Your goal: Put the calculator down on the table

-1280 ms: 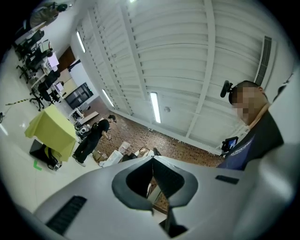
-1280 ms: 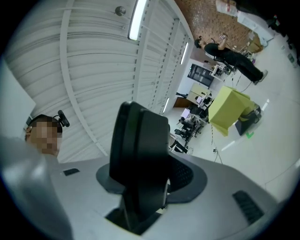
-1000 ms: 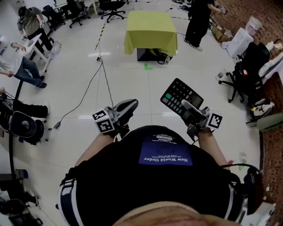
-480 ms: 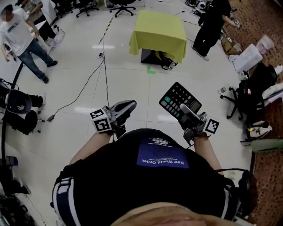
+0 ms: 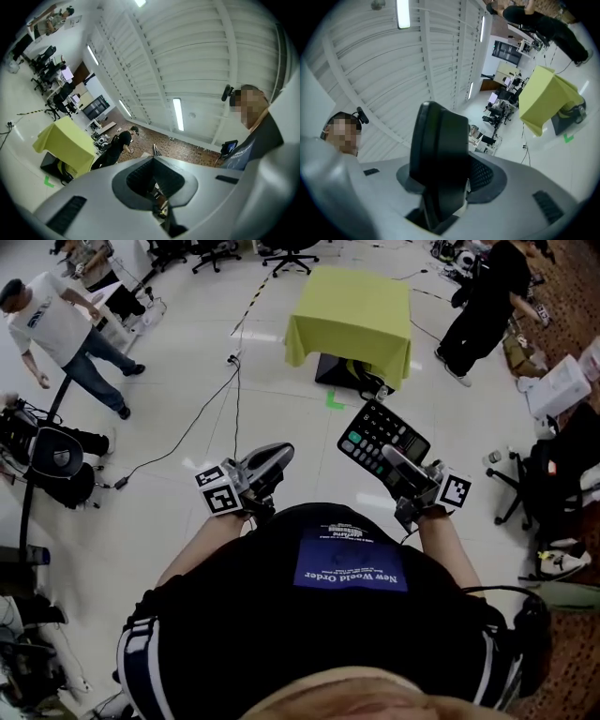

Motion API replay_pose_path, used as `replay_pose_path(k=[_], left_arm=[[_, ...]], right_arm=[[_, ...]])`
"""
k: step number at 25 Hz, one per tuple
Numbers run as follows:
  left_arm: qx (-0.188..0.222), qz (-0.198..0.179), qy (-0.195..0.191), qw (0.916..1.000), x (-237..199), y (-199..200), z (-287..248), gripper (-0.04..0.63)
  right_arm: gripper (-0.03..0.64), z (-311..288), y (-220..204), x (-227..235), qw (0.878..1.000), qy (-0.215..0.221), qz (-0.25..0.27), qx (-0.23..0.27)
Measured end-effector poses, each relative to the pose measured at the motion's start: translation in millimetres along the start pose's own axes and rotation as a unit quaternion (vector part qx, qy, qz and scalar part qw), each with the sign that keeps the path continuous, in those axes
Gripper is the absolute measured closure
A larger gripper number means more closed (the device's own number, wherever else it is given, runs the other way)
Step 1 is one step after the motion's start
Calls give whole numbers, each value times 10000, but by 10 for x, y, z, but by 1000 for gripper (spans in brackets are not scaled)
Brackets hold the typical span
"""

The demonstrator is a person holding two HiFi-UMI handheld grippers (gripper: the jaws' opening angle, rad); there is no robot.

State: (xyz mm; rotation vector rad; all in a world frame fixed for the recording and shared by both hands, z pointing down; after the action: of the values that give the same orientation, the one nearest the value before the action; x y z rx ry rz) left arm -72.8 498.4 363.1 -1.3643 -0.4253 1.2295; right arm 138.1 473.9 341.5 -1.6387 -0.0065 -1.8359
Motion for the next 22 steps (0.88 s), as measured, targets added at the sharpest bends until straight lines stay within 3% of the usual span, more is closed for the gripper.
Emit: replay_pose_path(k=[4, 9, 16, 22], left_arm=[[-246, -136, 42, 9996, -130, -63, -310, 588], [-218, 3, 60, 9997, -584, 42, -472, 588], [-43, 158, -577, 9982, -1745, 710, -555, 588], [-460, -100, -986, 9940, -2529, 1113, -473, 589]], right_arm=[[442, 75, 318, 224, 9998, 49, -160, 54], [442, -129, 619, 487, 9997, -57, -199, 93], [442, -1143, 1137, 692, 9988, -265, 87, 393], [442, -1774, 1380, 964, 9956, -383, 117, 850]])
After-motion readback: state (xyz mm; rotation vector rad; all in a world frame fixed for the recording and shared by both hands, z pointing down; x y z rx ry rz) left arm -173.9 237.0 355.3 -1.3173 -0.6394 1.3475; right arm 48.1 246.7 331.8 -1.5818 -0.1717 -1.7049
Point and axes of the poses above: the fingertips, and each gripper's own axes: z backward along the fingers, x to its right, y out of its top, the point moved 2 cm from there along z, backward along the fingers, and after that the axes turned 12 degrees about -z, right-handed, at the moved point
